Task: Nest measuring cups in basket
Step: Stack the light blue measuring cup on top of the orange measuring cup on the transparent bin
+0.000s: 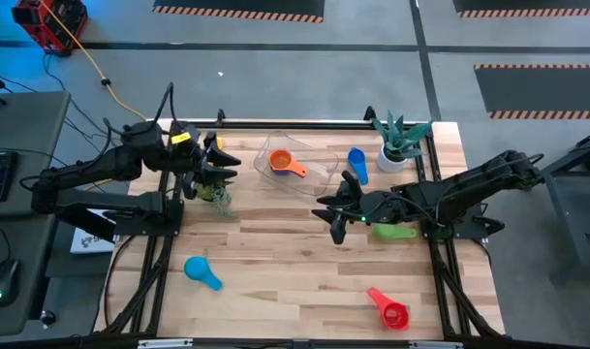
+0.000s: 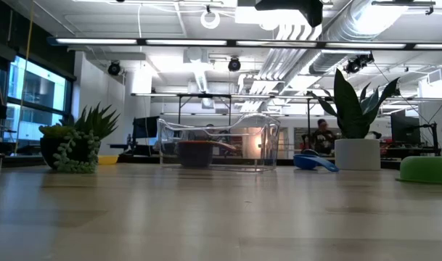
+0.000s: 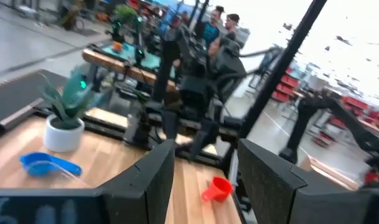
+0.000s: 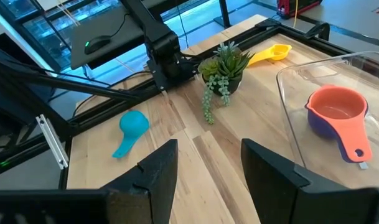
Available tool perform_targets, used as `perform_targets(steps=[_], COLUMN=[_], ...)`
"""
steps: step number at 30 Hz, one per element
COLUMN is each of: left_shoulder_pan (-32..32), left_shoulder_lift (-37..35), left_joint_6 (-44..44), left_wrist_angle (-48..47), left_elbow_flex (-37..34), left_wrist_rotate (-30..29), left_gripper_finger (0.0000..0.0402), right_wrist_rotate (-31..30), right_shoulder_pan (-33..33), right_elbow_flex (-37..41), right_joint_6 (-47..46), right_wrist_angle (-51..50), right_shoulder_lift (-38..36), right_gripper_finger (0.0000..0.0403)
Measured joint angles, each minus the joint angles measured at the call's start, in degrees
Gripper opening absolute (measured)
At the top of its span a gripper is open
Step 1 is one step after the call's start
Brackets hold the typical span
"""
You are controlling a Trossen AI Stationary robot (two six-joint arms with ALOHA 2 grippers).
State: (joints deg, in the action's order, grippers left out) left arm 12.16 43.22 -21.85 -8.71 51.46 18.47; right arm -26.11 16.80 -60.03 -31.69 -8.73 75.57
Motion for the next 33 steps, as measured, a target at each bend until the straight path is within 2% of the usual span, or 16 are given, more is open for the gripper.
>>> perform_targets(steps=[14,18,22,26,33], left_shoulder_pan=[-0.03,-3.26,-11.87,-25.87,-48.6], left_shoulder_lift=[0.02,1.35,4.84,9.89,20.01], left_joint_6=[1.79,4.2,-3.61,-16.07,-42.88], left_wrist_angle=[-4.87,-19.77,-36.52,-48.08,-46.43], left_elbow_flex=[0.05,2.72,3.43,3.38,0.13], left_wrist_rotate=[0.39,-0.06,-2.11,-6.67,-19.6], left_gripper_finger=[0.0166,0.0164,0.0163,0.0163,0.0163], right_wrist_rotate=[-0.64,-0.7,-0.72,-0.72,-0.74], right_shoulder_pan=[-0.04,-0.04,-0.04,-0.04,-0.04], right_elbow_flex=[0.0,0.0,0.0,0.0,-0.02], right_joint_6=[-1.93,-2.65,-3.03,-2.96,-2.85], right_wrist_angle=[0.04,0.06,0.04,0.04,-0.9], right_shoulder_lift=[0.0,0.0,0.0,0.02,0.02], right_gripper_finger=[0.0167,0.0167,0.0167,0.0167,0.0167])
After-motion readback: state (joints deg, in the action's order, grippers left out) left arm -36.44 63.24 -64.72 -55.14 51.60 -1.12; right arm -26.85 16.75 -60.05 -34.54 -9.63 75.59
